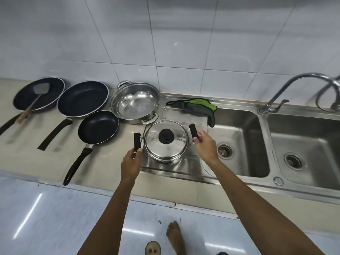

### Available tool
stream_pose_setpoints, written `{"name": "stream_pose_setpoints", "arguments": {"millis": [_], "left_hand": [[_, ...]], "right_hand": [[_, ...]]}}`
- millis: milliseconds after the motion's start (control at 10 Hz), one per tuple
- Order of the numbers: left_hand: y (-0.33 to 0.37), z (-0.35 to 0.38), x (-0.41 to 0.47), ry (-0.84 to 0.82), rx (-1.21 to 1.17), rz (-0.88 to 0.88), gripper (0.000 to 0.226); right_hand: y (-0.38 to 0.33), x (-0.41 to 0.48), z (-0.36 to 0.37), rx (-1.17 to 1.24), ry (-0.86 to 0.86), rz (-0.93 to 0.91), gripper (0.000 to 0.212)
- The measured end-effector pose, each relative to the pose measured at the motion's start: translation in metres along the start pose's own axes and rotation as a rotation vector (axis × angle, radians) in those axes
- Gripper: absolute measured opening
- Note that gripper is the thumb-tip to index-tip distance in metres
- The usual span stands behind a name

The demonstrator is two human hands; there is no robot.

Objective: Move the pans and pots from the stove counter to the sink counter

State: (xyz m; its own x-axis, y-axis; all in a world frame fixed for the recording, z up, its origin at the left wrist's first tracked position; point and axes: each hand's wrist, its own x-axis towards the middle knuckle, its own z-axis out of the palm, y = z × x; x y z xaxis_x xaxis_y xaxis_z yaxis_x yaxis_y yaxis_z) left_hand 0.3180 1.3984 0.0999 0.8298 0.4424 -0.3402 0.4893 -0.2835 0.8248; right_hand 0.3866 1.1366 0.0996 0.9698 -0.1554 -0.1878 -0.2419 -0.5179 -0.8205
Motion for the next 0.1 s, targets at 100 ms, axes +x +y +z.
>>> {"name": "stream_pose_setpoints", "arguments": {"millis": [100], "left_hand": [[-0.0131,0.0137,-0.0339,-0.005,0.099,-0.017,0.054]], "right_hand": [[0.0126,-0.0253,-0.0133,-0.054,-0.058,-0.073,0.044]]}}
